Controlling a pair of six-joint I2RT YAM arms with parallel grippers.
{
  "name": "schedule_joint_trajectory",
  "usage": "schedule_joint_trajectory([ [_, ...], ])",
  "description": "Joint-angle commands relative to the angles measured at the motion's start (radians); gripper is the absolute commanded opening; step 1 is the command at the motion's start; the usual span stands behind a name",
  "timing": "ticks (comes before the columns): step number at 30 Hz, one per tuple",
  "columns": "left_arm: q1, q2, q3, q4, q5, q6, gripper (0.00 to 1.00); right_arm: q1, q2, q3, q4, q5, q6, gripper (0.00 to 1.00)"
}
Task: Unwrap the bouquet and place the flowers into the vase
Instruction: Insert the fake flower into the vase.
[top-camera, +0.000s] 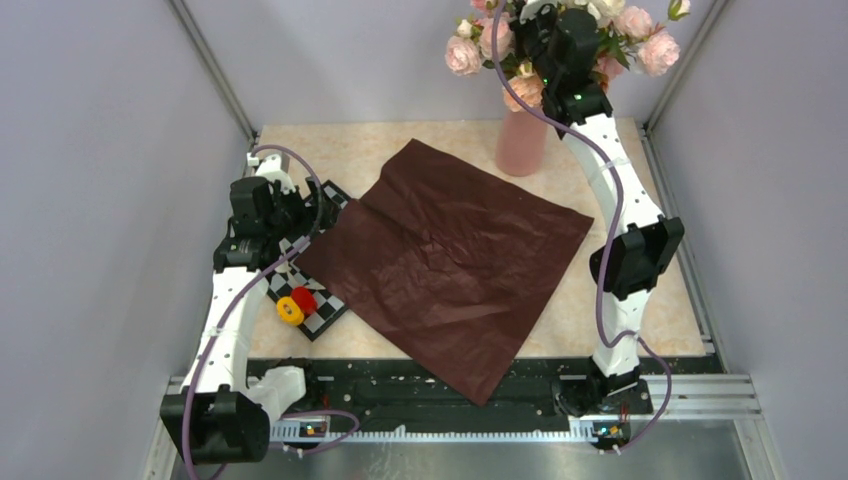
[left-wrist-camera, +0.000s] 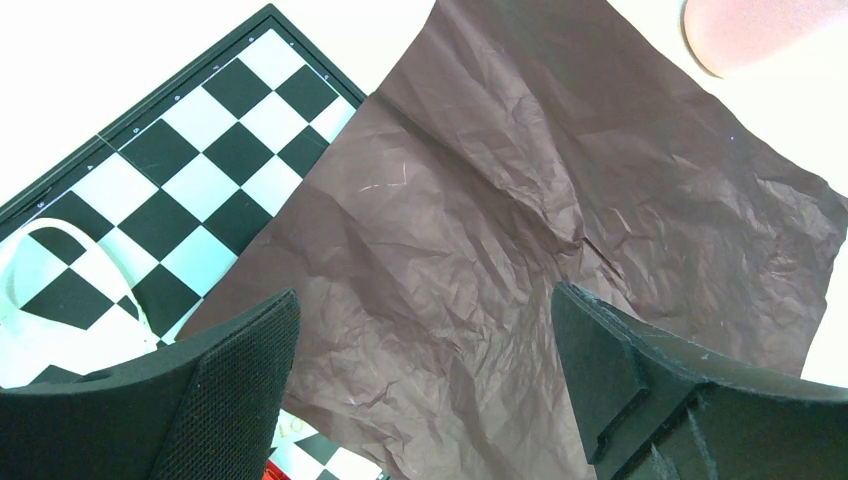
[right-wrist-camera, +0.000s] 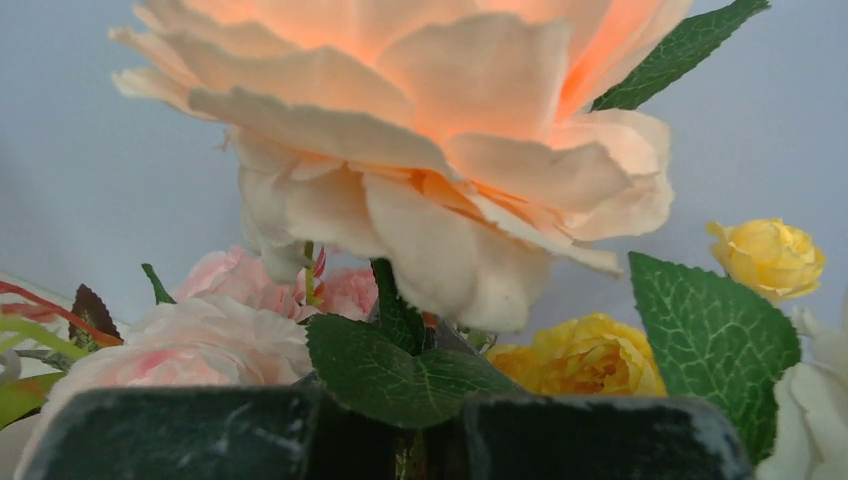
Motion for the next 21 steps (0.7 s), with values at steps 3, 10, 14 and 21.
schedule_joint_trajectory([
  [3, 0.007, -0.023, -0.003, 0.028, 0.000, 0.015, 0.99, -0.021, -0.023, -0.028, 0.029, 0.009, 0.018, 0.00],
  [10, 0.007, -0.025, -0.004, 0.029, 0.001, 0.015, 0.99, -0.028, -0.037, -0.037, 0.018, -0.002, 0.027, 0.00],
  [14, 0.007, -0.027, -0.004, 0.029, 0.001, 0.015, 0.99, -0.028, -0.051, -0.043, 0.017, -0.005, 0.030, 0.15],
  [21, 0.007, -0.027, -0.003, 0.028, 0.006, 0.015, 0.99, -0.028, -0.088, -0.086, 0.033, -0.004, 0.044, 0.34],
])
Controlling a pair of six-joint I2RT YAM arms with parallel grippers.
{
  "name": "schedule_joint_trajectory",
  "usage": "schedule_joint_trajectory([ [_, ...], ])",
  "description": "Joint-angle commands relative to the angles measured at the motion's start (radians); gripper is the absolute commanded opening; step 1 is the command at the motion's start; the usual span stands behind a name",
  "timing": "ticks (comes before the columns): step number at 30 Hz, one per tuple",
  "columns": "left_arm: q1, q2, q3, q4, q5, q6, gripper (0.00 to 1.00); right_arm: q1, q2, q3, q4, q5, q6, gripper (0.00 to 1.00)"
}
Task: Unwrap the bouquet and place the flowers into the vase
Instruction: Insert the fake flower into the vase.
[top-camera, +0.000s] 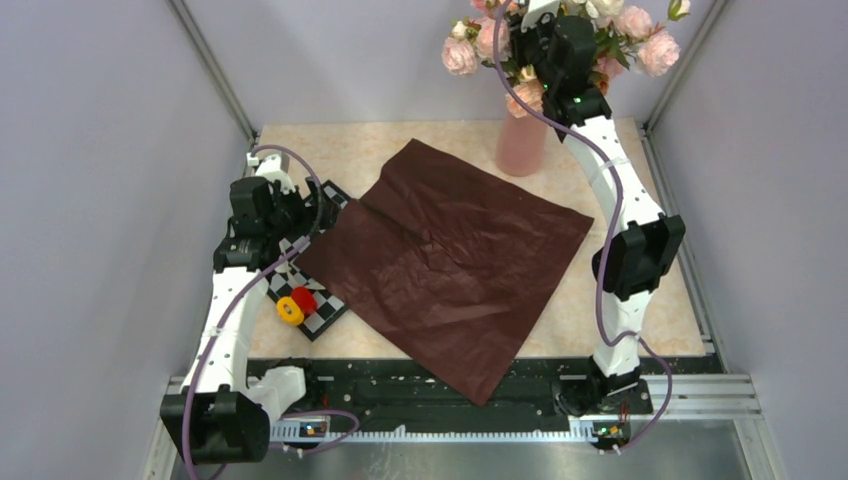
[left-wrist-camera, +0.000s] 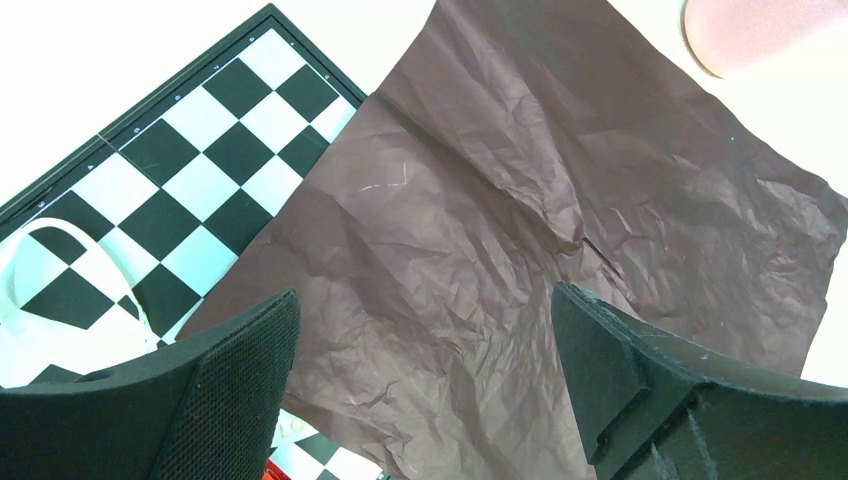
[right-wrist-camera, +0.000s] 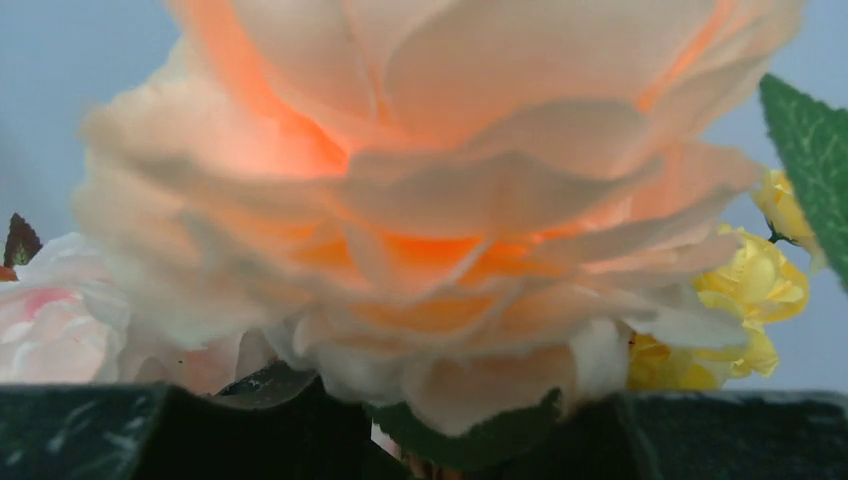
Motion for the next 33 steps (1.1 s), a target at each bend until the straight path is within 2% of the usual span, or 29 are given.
schedule_joint_trajectory([
  [1, 0.006, -0.027, -0.005, 0.028, 0.005, 0.015, 0.99, -0.010, -0.086, -0.021, 0.028, -0.003, 0.021, 0.36],
  [5, 0.006, -0.028, -0.005, 0.028, 0.007, 0.014, 0.99, -0.011, -0.118, -0.050, 0.038, -0.031, 0.031, 0.41],
  [14, 0.006, -0.027, -0.005, 0.029, 0.013, 0.010, 0.99, -0.010, -0.209, -0.149, 0.067, -0.043, 0.042, 0.60],
  [20, 0.006, -0.027, -0.006, 0.029, 0.009, 0.009, 0.99, -0.009, -0.293, -0.262, 0.134, -0.065, 0.063, 0.77],
  [25, 0.006, -0.033, -0.012, 0.032, -0.002, 0.010, 0.99, -0.008, -0.362, -0.335, 0.132, -0.083, 0.090, 0.87],
  [28, 0.006, -0.036, -0.014, 0.034, -0.005, 0.020, 0.99, -0.009, -0.425, -0.398, 0.136, -0.101, 0.108, 0.91],
  [33, 0.006, -0.053, -0.022, 0.043, -0.021, 0.030, 0.99, -0.009, -0.522, -0.495, 0.138, -0.114, 0.146, 0.92],
])
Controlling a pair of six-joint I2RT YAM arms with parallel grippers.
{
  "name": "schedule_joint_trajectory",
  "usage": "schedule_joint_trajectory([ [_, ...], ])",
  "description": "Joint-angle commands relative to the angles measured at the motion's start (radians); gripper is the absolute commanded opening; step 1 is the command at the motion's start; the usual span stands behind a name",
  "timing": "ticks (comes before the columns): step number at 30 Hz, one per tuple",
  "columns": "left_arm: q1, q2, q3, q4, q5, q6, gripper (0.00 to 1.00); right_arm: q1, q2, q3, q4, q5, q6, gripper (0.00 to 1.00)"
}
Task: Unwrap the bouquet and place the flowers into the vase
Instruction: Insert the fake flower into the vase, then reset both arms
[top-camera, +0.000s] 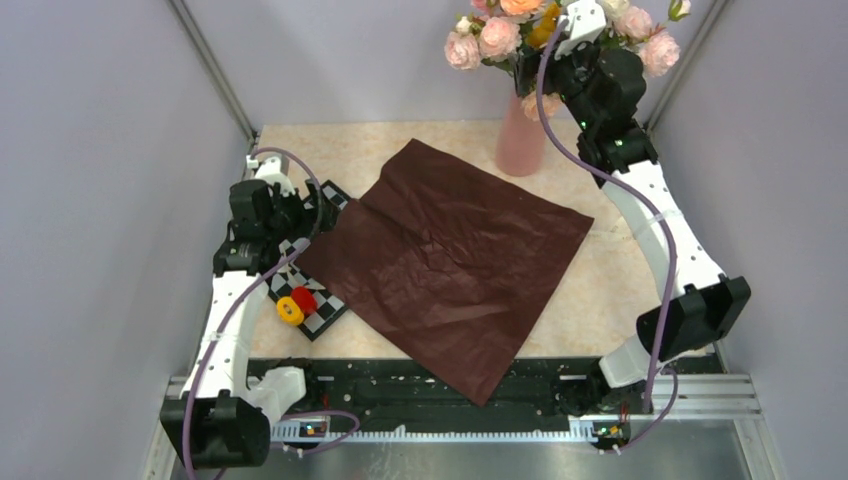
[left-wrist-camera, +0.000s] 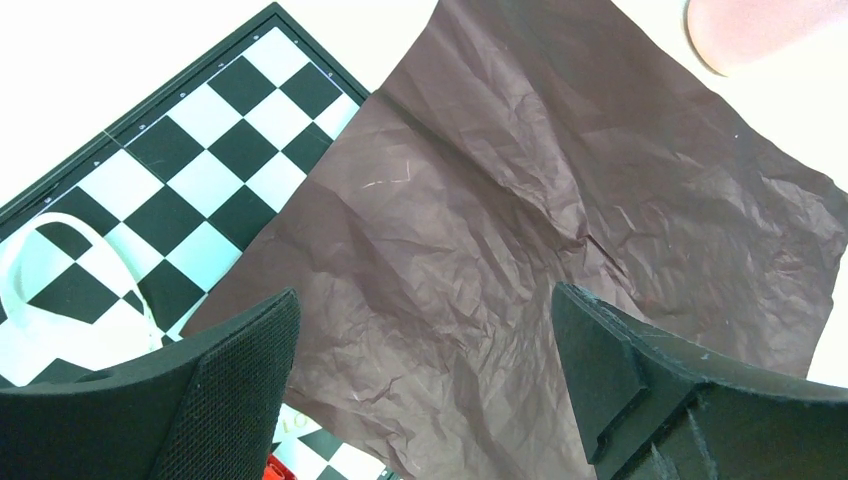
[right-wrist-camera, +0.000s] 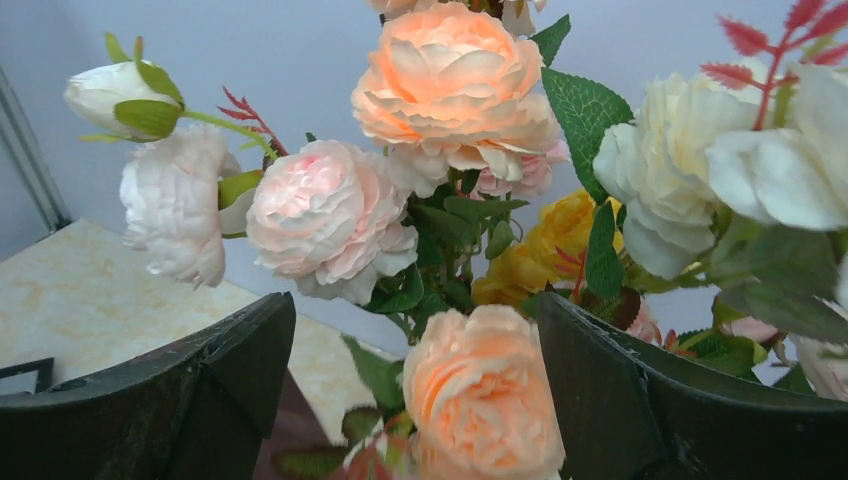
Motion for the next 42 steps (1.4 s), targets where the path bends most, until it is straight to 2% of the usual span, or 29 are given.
schedule_joint_trajectory([
  [1, 0.006, -0.041, -0.011, 0.046, -0.024, 0.028, 0.99, -0.007, -0.123, -0.049, 0.034, -0.037, 0.059, 0.92],
  [5, 0.006, -0.057, -0.020, 0.056, -0.049, 0.031, 0.99, -0.008, -0.197, -0.074, -0.010, -0.037, 0.086, 0.94],
  [11, 0.006, -0.097, -0.031, 0.071, -0.055, 0.041, 0.99, -0.007, -0.279, -0.076, -0.164, 0.007, 0.100, 0.97],
  [15, 0.005, -0.152, -0.050, 0.089, -0.114, 0.040, 0.99, -0.008, -0.353, -0.105, -0.279, 0.057, 0.142, 0.97],
  [21, 0.004, -0.300, -0.114, 0.143, -0.198, 0.027, 0.99, -0.008, -0.522, -0.281, -0.345, 0.261, 0.236, 0.99],
  [28, 0.003, -0.464, -0.156, 0.043, -0.373, 0.011, 0.99, -0.010, -0.726, -0.599, -0.278, 0.449, 0.250, 0.98],
  [32, 0.004, -0.515, -0.155, -0.023, -0.454, -0.022, 0.99, -0.010, -0.835, -0.772, -0.188, 0.459, 0.248, 0.96],
  [37, 0.003, -0.582, -0.178, -0.063, -0.480, -0.005, 0.99, -0.010, -0.952, -0.949, -0.132, 0.466, 0.229, 0.95],
  [42, 0.004, -0.652, -0.213, -0.038, -0.461, 0.014, 0.99, -0.011, -1.021, -1.018, -0.113, 0.459, 0.272, 0.95],
])
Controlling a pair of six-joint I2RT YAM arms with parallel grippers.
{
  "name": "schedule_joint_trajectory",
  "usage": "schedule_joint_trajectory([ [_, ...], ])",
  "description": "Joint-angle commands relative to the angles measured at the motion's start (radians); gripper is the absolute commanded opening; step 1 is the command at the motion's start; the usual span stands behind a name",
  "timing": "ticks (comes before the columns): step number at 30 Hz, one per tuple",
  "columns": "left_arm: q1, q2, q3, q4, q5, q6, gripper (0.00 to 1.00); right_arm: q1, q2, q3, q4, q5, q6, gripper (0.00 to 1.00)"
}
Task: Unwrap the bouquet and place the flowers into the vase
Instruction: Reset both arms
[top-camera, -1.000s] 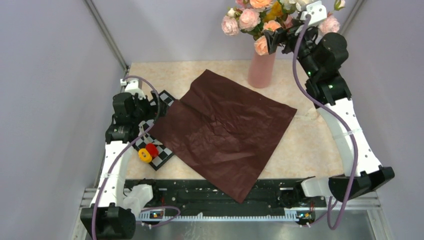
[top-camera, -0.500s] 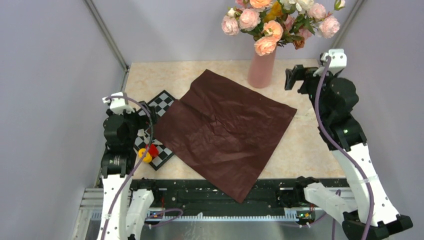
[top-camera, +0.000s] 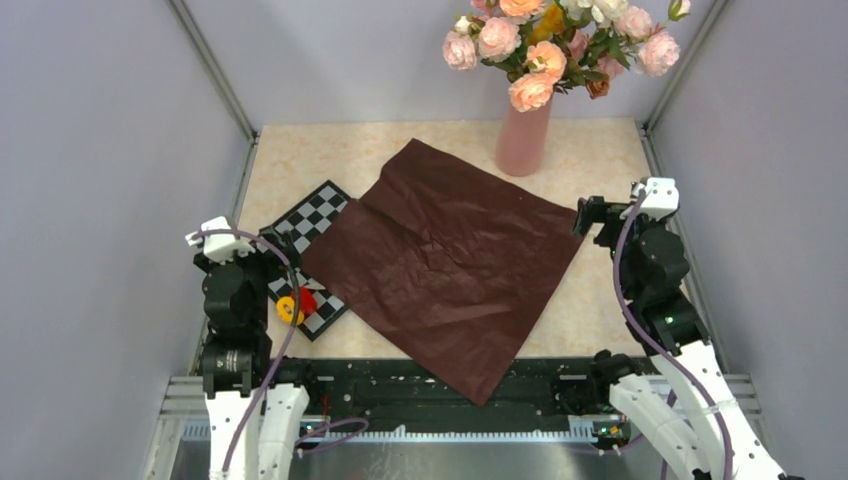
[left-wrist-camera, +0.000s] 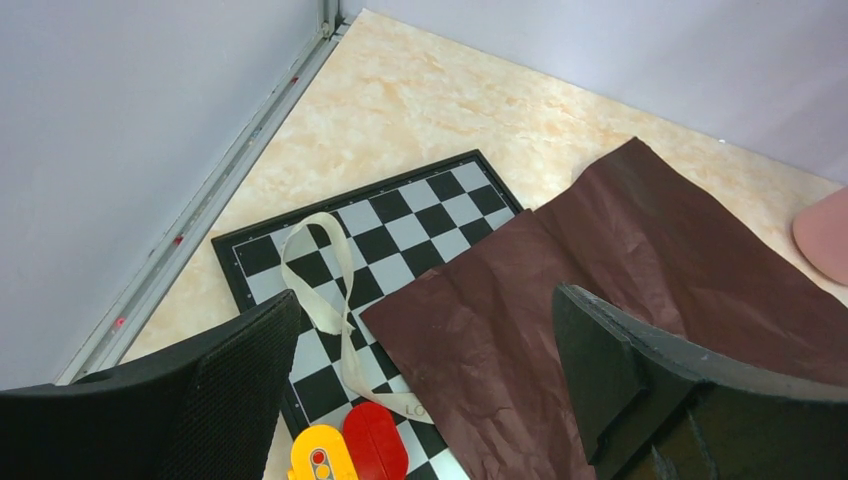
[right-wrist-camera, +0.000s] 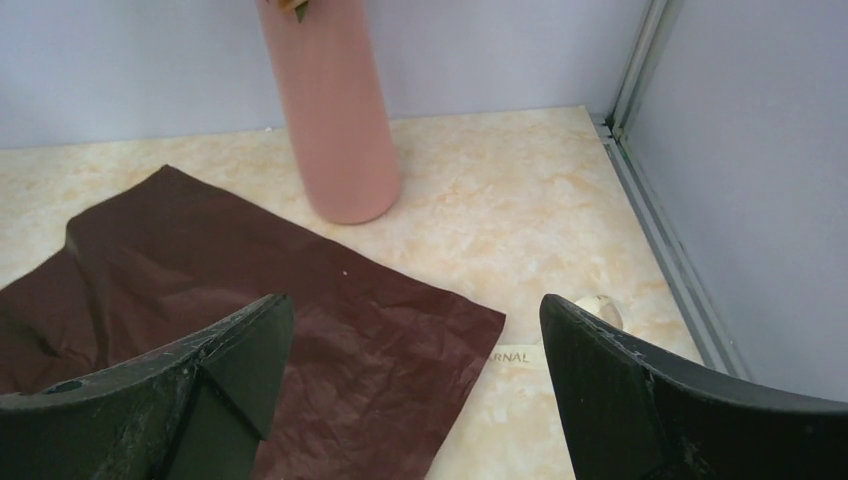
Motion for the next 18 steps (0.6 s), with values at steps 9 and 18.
schedule_joint_trajectory([
  [9, 0.005, -0.048, -0.041, 0.047, 0.032, -0.007, 0.99, -0.007, -0.051, -0.019, 0.077, 0.008, 0.034, 0.95],
  [18, 0.004, -0.043, -0.041, 0.053, 0.031, -0.007, 0.99, -0.006, -0.041, -0.016, 0.074, 0.006, 0.036, 0.95],
])
